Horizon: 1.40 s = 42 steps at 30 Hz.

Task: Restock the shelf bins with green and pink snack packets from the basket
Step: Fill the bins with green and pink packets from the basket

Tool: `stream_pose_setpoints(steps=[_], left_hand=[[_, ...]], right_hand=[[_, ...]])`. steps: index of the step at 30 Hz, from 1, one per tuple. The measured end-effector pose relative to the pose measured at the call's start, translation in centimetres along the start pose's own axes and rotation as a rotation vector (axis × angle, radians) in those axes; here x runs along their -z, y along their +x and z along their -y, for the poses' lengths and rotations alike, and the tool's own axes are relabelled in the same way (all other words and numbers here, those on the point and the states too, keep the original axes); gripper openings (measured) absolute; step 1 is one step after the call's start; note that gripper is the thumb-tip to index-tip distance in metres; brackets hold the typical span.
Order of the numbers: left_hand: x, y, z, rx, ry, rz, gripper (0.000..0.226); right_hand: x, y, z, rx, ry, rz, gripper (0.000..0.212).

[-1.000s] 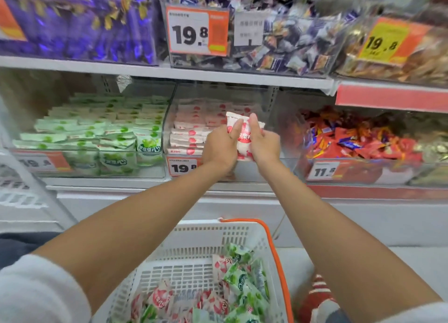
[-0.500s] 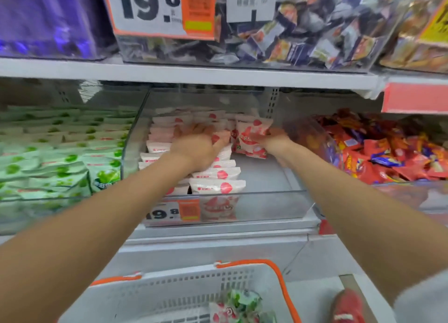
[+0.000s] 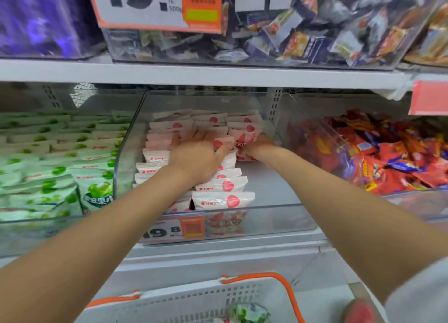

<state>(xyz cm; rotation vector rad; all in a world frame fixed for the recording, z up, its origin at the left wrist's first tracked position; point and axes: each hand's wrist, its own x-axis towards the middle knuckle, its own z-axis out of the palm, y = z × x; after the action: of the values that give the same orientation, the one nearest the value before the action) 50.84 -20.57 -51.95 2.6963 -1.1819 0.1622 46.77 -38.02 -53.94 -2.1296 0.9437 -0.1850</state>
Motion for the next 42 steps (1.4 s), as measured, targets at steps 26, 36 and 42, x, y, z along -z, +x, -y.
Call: stream_pose_setpoints(steps=[26, 36, 42], left_hand=[[4.0, -2.2, -2.0, 0.056, -0.259, -0.094, 0.036], [3.9, -17.4, -3.0, 0.094, -0.419, 0.016, 0.015], [-7.1, -25.7, 4.8, 0.294, -0.28, 0.544, 0.019]], right_hand=[[2.3, -4.2, -1.3, 0.033, -0.103, -0.236, 0.025], [-0.7, -23.0, -2.3, 0.6, -0.25, -0.351, 0.007], [-10.1, -26.3, -10.6, 0.372, -0.466, 0.32, 0.012]])
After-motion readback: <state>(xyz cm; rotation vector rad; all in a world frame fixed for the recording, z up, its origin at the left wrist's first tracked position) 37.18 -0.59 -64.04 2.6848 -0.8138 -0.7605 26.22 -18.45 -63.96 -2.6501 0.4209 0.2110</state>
